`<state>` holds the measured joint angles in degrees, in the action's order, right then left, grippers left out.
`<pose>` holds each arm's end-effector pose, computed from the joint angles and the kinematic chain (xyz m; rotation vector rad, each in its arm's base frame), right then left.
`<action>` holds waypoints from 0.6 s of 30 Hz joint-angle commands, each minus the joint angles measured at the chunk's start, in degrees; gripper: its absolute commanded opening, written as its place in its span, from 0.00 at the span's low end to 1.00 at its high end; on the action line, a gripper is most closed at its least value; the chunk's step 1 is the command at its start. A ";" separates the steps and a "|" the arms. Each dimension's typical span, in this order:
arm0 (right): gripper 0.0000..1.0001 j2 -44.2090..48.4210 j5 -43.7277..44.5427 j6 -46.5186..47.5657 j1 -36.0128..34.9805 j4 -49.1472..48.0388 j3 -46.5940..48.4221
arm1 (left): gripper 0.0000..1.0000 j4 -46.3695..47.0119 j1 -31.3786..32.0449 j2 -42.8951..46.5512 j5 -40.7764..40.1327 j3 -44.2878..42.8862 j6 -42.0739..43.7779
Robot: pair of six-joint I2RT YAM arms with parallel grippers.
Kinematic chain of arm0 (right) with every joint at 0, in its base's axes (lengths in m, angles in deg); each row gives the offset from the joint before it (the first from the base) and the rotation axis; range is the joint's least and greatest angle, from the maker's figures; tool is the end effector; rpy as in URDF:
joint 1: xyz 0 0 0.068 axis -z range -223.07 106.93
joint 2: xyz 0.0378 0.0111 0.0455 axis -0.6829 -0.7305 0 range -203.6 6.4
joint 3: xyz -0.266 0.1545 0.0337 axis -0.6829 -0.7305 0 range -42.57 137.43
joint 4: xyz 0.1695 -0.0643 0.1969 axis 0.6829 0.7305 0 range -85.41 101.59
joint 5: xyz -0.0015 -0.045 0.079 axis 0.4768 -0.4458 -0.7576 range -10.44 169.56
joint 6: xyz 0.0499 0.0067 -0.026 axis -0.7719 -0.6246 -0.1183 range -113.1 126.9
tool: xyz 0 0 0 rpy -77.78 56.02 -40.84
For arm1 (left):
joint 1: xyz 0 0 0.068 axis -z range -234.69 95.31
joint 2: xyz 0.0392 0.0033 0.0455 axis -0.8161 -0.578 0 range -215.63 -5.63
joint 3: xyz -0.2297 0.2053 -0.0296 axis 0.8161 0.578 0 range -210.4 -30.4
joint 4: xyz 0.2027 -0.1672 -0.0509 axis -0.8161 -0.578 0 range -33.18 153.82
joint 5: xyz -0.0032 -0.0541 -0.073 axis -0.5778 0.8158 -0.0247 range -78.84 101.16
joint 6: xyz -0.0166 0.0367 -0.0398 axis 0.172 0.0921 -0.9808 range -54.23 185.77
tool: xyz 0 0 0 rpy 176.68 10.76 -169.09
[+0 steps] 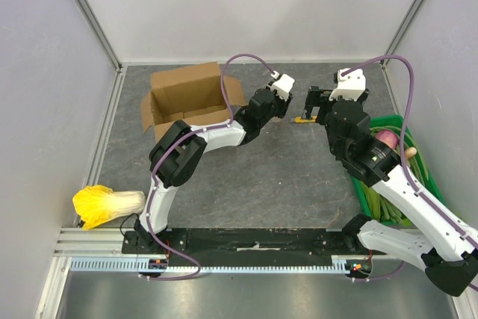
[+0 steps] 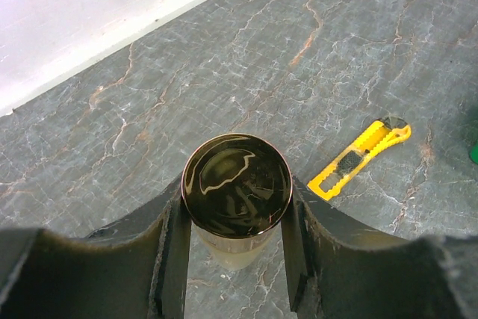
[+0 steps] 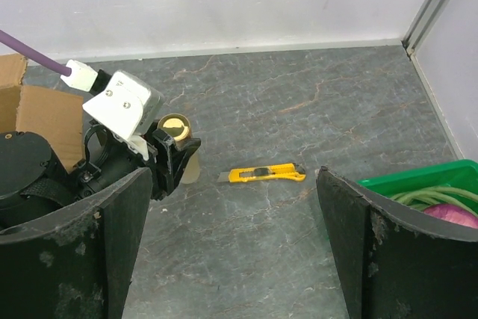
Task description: Unpack the express box
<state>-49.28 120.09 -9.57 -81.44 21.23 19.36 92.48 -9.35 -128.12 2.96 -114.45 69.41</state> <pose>0.1696 0.1015 0.4309 0.1831 1.6994 0.0913 0.3751 -0.3716 0.2394 0.6306 1.6401 -0.4085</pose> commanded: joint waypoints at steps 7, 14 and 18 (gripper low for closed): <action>0.97 0.31 -2.21 0.56 0.49 -0.03 1.35 | 0.37 -0.80 -0.78 1.03 -2.08 -3.23 -5.66; 0.97 0.75 -3.27 0.21 0.66 0.06 1.52 | 0.52 -1.07 -0.87 1.21 -2.16 -3.31 -5.84; 0.97 1.36 -3.36 0.03 0.75 -0.21 1.35 | 0.70 -1.51 -0.87 1.47 -2.51 -3.23 -5.75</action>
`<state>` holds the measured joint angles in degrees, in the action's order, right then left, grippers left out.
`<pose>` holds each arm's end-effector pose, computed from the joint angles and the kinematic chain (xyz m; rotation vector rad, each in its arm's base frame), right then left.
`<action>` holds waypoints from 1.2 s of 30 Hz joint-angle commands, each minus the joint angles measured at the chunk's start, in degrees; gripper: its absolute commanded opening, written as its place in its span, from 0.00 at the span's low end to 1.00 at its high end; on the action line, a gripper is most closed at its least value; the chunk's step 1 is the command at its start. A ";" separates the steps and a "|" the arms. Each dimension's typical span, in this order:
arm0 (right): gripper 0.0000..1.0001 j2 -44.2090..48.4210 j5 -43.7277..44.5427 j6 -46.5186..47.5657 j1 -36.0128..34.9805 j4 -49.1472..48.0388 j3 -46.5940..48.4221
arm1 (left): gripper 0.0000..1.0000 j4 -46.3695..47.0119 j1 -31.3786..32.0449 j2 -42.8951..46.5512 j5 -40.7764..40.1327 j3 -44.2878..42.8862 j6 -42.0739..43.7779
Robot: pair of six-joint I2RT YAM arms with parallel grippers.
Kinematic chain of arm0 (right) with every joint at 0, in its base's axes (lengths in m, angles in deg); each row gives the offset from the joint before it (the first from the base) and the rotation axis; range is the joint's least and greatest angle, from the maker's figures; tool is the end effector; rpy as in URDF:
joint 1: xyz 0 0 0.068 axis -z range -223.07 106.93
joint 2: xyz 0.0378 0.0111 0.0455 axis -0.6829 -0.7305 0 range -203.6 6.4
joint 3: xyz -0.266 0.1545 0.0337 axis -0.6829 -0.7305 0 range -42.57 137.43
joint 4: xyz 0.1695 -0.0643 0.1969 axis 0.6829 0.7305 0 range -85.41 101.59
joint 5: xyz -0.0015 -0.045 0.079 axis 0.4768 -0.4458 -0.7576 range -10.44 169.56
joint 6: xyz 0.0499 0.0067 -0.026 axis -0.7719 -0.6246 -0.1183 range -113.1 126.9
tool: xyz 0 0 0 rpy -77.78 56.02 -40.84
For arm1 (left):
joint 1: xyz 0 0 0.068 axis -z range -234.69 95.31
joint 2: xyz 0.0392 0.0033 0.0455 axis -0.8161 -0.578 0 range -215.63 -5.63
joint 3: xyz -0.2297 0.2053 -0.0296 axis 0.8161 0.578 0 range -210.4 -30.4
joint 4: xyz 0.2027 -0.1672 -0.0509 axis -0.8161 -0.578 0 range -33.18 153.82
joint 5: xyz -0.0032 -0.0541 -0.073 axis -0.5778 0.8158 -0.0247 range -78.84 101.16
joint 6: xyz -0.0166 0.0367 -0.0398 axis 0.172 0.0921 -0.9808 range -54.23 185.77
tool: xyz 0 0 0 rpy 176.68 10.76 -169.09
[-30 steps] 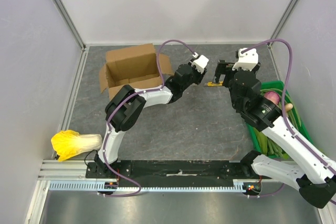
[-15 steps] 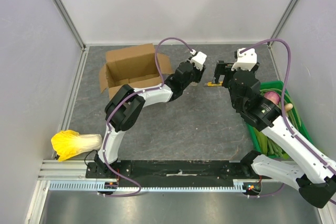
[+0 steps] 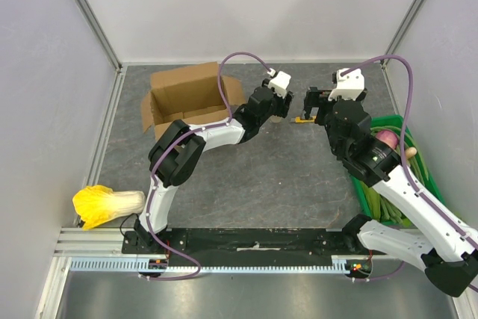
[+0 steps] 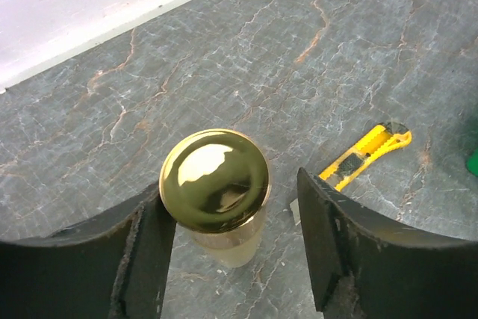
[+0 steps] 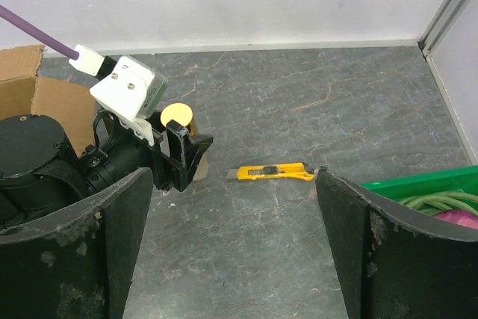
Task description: Unpack the express box
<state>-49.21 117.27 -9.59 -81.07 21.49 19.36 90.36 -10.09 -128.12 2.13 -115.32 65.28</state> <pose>0.1699 0.1020 0.4304 0.1521 1.7115 0.1264 0.3811 -0.3671 0.2405 0.5600 1.6905 -0.4319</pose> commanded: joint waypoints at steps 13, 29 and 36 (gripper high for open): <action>0.97 1.65 -1.33 -0.12 0.56 -0.30 1.17 | 0.83 0.26 -0.13 3.84 -2.03 -1.30 -2.32; 0.97 0.07 -1.50 -1.26 1.43 4.45 3.90 | 0.92 -8.32 -0.13 20.09 -5.82 7.05 -7.85; 0.98 1.82 -1.24 -1.17 1.52 5.15 3.11 | 0.86 -32.57 -0.13 33.18 -3.45 4.23 -13.91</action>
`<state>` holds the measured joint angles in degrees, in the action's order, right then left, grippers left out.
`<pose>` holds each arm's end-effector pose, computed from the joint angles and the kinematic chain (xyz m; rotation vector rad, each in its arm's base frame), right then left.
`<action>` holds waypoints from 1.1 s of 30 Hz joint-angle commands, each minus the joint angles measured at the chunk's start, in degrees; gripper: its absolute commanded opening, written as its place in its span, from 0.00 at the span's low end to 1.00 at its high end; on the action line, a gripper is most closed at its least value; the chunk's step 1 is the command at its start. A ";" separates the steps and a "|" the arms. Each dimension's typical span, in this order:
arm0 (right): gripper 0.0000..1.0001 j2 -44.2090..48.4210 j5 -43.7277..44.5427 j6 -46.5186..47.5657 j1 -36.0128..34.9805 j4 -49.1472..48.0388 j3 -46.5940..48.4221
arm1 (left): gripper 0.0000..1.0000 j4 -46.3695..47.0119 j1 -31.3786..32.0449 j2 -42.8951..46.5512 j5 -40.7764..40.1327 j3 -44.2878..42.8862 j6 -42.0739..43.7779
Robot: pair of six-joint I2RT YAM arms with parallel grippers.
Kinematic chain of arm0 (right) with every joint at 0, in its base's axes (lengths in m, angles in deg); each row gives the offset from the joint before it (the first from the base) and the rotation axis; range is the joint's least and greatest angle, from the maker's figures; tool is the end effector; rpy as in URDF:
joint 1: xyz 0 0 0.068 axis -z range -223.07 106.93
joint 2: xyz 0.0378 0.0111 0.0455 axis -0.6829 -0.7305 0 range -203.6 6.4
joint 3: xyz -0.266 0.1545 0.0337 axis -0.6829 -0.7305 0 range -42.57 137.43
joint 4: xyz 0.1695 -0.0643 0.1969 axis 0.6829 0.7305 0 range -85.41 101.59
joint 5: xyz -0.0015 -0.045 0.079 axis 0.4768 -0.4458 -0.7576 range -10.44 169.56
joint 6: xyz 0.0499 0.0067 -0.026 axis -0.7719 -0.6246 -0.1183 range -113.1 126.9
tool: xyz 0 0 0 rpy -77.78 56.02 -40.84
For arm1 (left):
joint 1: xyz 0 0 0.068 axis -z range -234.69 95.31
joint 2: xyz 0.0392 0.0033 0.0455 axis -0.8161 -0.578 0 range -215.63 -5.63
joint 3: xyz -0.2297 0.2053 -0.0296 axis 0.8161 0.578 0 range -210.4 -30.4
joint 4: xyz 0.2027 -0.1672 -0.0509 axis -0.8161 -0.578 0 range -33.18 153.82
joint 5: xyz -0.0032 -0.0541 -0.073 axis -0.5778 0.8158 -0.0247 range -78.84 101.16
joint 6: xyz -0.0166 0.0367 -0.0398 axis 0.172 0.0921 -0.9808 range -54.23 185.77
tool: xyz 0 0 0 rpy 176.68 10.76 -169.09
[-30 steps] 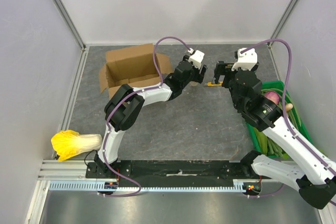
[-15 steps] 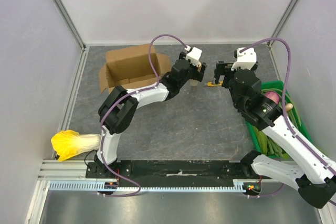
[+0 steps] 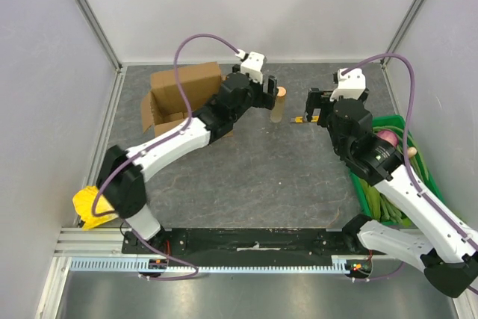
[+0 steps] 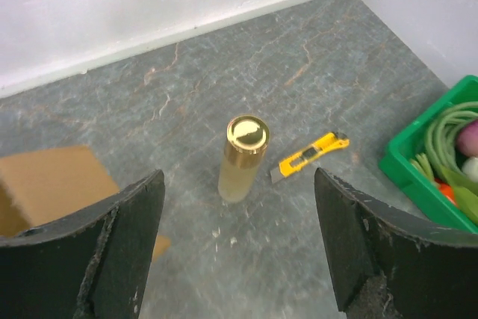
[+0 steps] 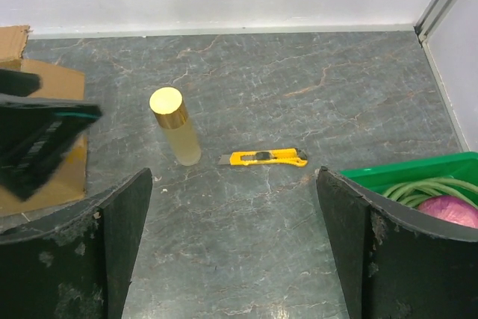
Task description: Unpack the express box
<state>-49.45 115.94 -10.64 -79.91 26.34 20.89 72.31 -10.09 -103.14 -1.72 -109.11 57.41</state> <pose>0.1701 0.0980 0.4301 0.1454 1.7642 0.1093 0.3107 -0.2940 0.3682 0.3902 1.7268 -0.4779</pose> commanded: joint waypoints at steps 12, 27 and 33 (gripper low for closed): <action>0.98 4.70 -0.70 -1.25 0.54 10.13 4.74 | 0.86 -42.04 -0.04 43.53 -4.68 11.92 -14.13; 0.98 14.54 2.73 -13.39 0.54 32.36 9.92 | 0.86 -68.07 -0.04 69.30 -13.65 9.82 -16.87; 0.98 17.88 0.02 -9.39 0.54 35.11 13.43 | 0.86 -69.05 -0.13 70.53 -13.75 8.49 -16.51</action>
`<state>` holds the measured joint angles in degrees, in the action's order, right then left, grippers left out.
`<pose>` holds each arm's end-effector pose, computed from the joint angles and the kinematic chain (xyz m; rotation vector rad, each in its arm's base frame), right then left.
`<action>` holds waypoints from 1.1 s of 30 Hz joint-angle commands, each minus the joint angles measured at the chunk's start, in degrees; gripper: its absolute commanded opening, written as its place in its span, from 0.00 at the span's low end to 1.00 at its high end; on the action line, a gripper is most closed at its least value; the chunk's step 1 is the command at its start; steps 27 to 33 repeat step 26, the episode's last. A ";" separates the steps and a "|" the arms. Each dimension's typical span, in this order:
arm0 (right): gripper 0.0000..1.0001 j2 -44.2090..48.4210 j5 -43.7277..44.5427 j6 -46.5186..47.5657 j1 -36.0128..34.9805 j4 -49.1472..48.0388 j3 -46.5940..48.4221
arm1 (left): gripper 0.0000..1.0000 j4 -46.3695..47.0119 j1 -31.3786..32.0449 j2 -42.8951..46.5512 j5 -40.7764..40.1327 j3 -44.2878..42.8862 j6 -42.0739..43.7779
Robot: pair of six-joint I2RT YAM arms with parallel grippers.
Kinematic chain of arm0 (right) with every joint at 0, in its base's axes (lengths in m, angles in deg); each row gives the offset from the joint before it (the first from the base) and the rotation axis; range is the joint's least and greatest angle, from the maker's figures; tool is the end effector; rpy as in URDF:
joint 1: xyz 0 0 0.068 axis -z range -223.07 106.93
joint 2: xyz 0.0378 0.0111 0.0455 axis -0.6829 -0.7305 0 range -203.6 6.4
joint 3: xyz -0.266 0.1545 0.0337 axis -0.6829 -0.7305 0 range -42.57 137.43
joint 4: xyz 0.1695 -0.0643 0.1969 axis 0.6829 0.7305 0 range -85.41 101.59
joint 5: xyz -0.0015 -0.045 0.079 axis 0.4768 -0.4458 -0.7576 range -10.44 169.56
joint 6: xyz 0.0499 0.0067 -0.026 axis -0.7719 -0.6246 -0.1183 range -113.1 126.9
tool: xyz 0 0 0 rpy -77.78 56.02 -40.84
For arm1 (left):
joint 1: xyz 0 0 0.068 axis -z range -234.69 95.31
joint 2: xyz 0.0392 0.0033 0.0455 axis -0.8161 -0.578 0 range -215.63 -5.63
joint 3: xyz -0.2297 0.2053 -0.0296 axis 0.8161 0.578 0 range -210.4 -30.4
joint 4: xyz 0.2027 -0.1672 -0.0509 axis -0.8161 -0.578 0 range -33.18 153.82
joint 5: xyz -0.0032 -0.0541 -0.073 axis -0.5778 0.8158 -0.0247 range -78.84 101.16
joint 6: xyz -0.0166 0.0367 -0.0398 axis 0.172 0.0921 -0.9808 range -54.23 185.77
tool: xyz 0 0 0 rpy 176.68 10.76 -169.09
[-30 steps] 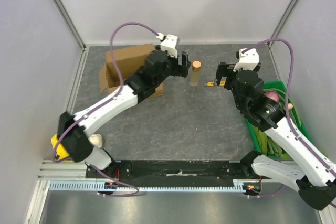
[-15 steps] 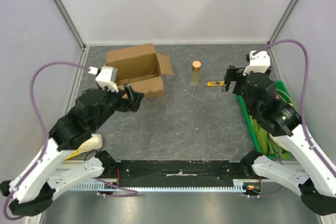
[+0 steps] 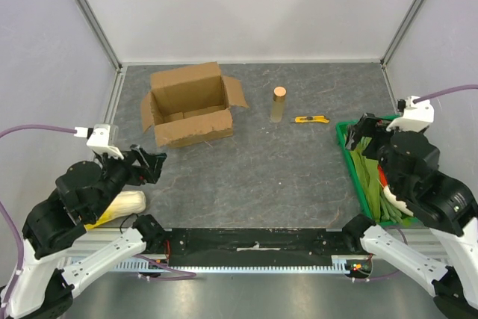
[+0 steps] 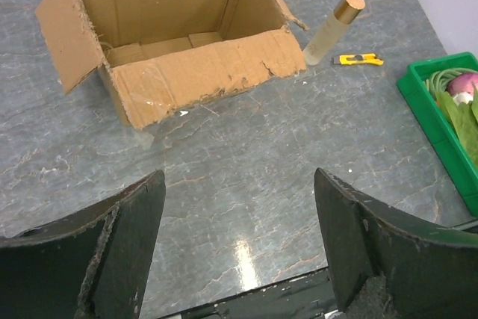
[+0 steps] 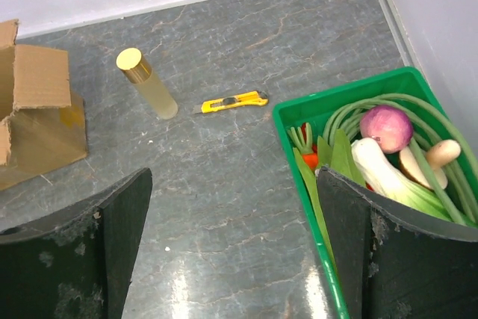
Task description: Unpack the express box
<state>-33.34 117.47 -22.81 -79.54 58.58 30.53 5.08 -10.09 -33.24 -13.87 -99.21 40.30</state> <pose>0.0658 0.0183 0.4578 0.3219 1.8276 0.1624 0.0168 0.0070 0.4311 0.0105 1.8703 -0.4411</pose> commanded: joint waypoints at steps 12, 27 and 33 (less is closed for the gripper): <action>0.98 4.15 -7.15 4.49 0.17 5.77 6.09 | 0.86 -1.11 -0.04 2.22 -1.86 -2.55 0.43; 0.98 6.08 -7.50 3.08 0.08 4.98 5.65 | 0.91 -0.76 -0.13 0.28 -3.17 -2.37 1.13; 0.98 6.08 -7.50 3.08 0.08 4.98 5.65 | 0.91 -0.76 -0.13 0.28 -3.17 -2.37 1.13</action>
